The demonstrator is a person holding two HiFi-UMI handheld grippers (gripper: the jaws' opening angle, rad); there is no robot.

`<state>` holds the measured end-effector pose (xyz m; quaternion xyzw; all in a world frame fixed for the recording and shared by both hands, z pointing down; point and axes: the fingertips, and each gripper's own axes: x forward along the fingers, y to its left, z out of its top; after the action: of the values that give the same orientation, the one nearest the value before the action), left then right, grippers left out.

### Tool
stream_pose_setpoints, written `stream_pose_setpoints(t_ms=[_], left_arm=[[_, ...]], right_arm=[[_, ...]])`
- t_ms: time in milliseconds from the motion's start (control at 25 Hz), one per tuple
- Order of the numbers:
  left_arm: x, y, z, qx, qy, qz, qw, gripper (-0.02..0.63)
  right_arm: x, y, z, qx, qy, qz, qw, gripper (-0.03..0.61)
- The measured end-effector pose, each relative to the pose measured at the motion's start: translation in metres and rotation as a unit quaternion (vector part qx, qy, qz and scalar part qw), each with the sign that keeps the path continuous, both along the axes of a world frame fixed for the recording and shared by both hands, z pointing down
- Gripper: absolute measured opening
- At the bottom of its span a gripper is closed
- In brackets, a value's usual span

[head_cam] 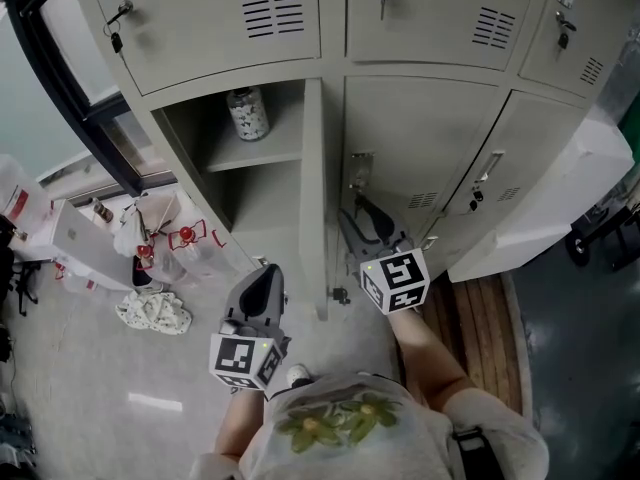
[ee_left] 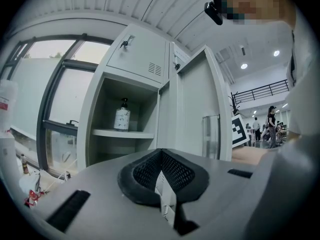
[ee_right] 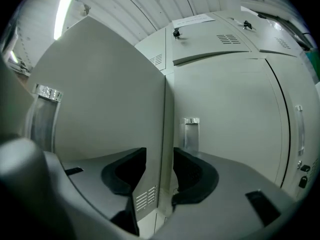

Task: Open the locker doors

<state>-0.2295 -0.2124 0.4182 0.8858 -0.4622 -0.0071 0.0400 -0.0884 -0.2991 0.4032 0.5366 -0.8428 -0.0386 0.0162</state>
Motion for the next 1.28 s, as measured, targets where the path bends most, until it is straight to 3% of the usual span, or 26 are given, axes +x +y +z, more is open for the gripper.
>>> stream_pose_setpoints(t_ms=[480, 880, 1120, 1280], left_arm=[[0.002, 0.007, 0.006, -0.009, 0.000, -0.002, 1.0000, 0.028], [-0.004, 0.010, 0.009, -0.013, 0.001, -0.010, 0.9999, 0.028], [-0.005, 0.012, 0.008, -0.015, 0.003, -0.010, 0.9998, 0.028], [-0.006, 0.014, 0.009, -0.017, 0.003, -0.009, 0.9998, 0.028]], right_arm=[[0.015, -0.050, 0.008, -0.009, 0.022, 0.054, 0.998, 0.170], [0.014, -0.068, 0.017, -0.017, 0.026, 0.064, 0.997, 0.170], [0.014, -0.066, 0.018, -0.025, 0.013, 0.061, 0.998, 0.115], [0.015, -0.063, 0.018, -0.024, 0.008, 0.059, 0.998, 0.112]])
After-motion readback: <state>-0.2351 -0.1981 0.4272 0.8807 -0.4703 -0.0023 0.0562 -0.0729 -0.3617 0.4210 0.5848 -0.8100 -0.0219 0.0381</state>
